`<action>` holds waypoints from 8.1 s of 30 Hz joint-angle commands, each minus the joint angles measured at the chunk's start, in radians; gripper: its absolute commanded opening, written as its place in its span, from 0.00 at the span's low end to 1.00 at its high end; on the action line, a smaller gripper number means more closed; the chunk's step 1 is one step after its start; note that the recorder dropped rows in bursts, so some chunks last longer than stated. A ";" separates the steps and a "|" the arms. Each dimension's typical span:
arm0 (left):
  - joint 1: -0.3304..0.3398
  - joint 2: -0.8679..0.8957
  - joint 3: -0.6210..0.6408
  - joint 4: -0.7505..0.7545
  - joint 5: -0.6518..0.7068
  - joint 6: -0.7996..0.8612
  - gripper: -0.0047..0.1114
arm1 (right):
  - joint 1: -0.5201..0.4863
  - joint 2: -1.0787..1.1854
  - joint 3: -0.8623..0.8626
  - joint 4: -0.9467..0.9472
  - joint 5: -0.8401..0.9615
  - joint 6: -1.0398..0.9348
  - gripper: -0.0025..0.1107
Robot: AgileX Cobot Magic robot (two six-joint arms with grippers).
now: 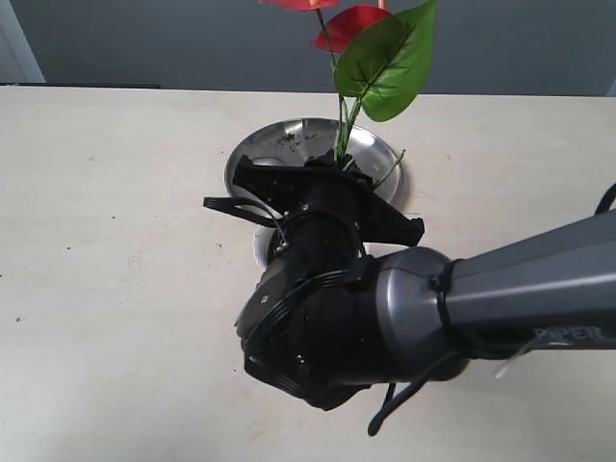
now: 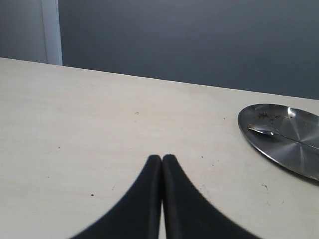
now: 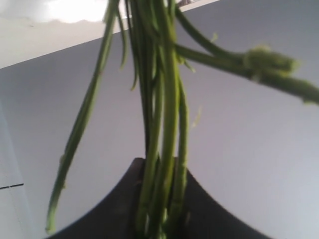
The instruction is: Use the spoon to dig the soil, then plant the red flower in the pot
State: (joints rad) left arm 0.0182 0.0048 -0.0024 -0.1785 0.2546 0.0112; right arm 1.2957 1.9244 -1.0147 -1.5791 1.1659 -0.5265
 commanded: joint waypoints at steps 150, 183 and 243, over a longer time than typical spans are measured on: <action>0.002 -0.005 0.002 0.002 -0.015 -0.001 0.04 | 0.080 -0.784 0.003 0.554 0.055 1.075 0.02; 0.002 -0.005 0.002 0.002 -0.015 -0.001 0.04 | -0.468 -1.283 0.180 0.713 -0.480 1.314 0.02; 0.002 -0.005 0.002 0.002 -0.015 -0.001 0.04 | -0.946 -1.924 1.015 0.927 -1.334 1.600 0.02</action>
State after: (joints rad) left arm 0.0182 0.0048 -0.0024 -0.1785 0.2546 0.0112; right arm 0.3534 0.0075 -0.0042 -0.6522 -0.1693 1.0764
